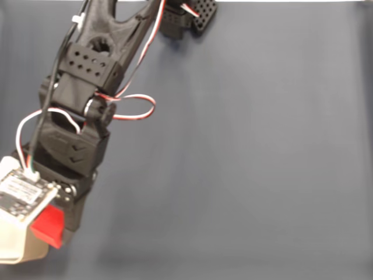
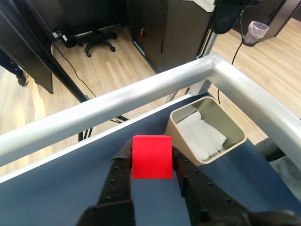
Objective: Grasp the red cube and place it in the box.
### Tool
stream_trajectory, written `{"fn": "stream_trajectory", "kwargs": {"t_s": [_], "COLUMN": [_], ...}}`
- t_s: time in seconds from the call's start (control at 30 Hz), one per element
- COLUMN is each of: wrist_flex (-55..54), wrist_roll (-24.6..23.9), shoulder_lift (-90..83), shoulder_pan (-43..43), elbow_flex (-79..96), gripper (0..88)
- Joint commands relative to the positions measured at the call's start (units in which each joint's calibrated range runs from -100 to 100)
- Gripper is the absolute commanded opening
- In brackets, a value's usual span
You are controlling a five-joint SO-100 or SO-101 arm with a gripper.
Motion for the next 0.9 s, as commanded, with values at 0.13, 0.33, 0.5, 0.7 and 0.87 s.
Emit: {"fn": "stream_trajectory", "kwargs": {"t_s": [0.13,0.33,0.5,0.7,0.87], "wrist_flex": [-1.6,-1.6,-2.01,-2.01,-2.18], "wrist_roll": [0.59,0.59,0.68,0.83,1.07], "shoulder_lift": [1.39,3.04,4.95,7.63,9.89], "shoulder_pan": [2.56,3.62,4.41,5.19,5.97], "elbow_flex": [-6.39,-9.04,-11.41,-15.06,-17.89], "gripper": [2.4,2.4,2.5,2.6,2.6]}}
